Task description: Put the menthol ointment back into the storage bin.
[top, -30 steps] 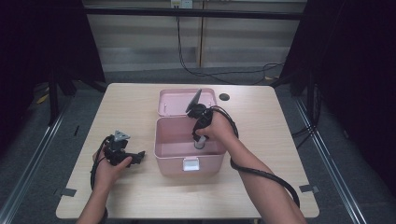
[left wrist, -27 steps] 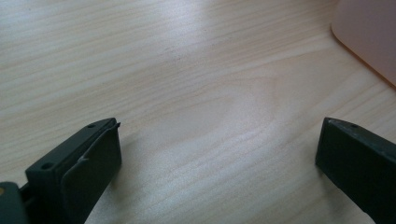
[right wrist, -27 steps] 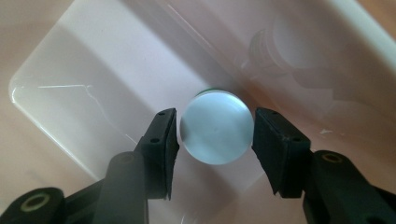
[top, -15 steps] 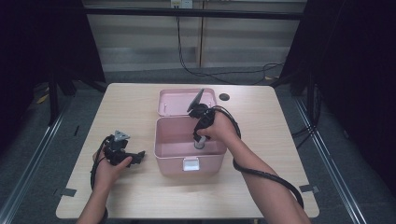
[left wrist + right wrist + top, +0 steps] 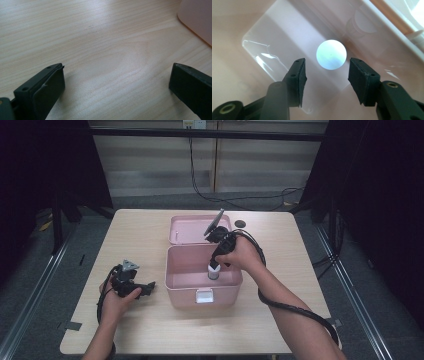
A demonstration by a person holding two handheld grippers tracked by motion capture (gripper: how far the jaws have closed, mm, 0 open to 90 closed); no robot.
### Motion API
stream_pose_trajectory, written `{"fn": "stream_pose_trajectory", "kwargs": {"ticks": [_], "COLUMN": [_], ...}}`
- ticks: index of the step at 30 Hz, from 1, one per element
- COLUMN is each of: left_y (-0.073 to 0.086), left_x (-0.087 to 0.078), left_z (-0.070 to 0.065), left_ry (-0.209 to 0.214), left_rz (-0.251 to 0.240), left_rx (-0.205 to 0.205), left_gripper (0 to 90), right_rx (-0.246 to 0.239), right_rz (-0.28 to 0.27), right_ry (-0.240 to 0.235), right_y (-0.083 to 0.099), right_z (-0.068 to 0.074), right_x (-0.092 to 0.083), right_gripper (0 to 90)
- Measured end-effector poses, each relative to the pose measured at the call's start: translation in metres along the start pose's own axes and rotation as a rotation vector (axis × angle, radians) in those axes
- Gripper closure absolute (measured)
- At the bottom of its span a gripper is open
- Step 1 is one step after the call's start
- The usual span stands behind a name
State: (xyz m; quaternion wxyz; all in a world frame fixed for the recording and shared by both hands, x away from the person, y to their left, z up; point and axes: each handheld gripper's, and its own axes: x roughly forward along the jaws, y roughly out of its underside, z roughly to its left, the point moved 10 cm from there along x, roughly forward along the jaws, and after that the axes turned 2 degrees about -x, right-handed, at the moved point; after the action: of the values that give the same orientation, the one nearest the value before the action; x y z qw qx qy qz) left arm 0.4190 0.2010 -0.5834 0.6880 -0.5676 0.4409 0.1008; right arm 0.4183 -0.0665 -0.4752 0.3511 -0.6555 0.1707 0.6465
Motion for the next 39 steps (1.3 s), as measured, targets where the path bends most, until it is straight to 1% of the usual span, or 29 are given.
{"fn": "stream_pose_trajectory", "kwargs": {"ticks": [1, 2, 3, 5, 7, 8, 13, 17, 18, 26, 33, 36, 37, 39], "left_y": [0.0, 0.0, 0.0, 0.0, 0.0, 0.0, 0.0, 0.0, 0.0, 0.0, 0.0, 0.0, 0.0, 0.0], "left_x": [0.0, 0.0, 0.0, 0.0, 0.0, 0.0, 0.0, 0.0, 0.0, 0.0, 0.0, 0.0, 0.0, 0.0], "left_z": [0.0, 0.0, 0.0, 0.0, 0.0, 0.0, 0.0, 0.0, 0.0, 0.0, 0.0, 0.0, 0.0, 0.0], "left_ry": [0.0, 0.001, 0.0, 0.0, 0.0, 0.0, 0.001, 0.001, 0.001, 0.001, 0.001, 0.001, 0.001, 0.002], "left_rz": [0.0, 0.0, 0.0, 0.0, 0.0, 0.0, 0.0, -0.001, -0.001, -0.001, -0.001, -0.001, -0.001, -0.001], "left_rx": [0.0, 0.0, 0.0, 0.0, 0.0, 0.0, 0.0, -0.001, -0.001, -0.001, -0.001, -0.001, 0.0, -0.001], "left_gripper": [0.0, 0.0, 0.0, 0.0, 0.0, 0.0, 0.0, 0.0, 0.0, 0.0, 0.0, 0.0, 0.0, 0.0], "right_rx": [-0.008, -0.016, -0.02, -0.037, -0.056, -0.066, -0.108, -0.134, -0.146, -0.171, -0.166, -0.172, -0.175, -0.182], "right_rz": [-0.013, -0.014, -0.019, -0.018, -0.019, -0.031, -0.053, -0.052, -0.052, -0.059, -0.068, -0.065, -0.065, -0.065], "right_ry": [-0.002, 0.0, -0.009, -0.006, -0.014, -0.022, -0.028, -0.039, -0.035, -0.038, -0.046, -0.064, -0.055, -0.065], "right_y": [-0.001, -0.001, -0.001, 0.0, 0.0, -0.001, -0.002, -0.001, -0.001, 0.001, 0.006, 0.008, 0.009, 0.01], "right_z": [0.001, 0.001, 0.004, 0.007, 0.01, 0.012, 0.018, 0.025, 0.025, 0.034, 0.038, 0.042, 0.042, 0.044], "right_x": [-0.001, -0.004, -0.006, -0.009, -0.012, -0.014, -0.022, -0.027, -0.028, -0.035, -0.04, -0.043, -0.044, -0.045], "right_gripper": [49.3, 50.3, 51.7, 52.8, 55.5, 56.2, 59.6, 62.0, 62.1, 62.6, 63.9, 66.7, 67.9, 70.2]}}
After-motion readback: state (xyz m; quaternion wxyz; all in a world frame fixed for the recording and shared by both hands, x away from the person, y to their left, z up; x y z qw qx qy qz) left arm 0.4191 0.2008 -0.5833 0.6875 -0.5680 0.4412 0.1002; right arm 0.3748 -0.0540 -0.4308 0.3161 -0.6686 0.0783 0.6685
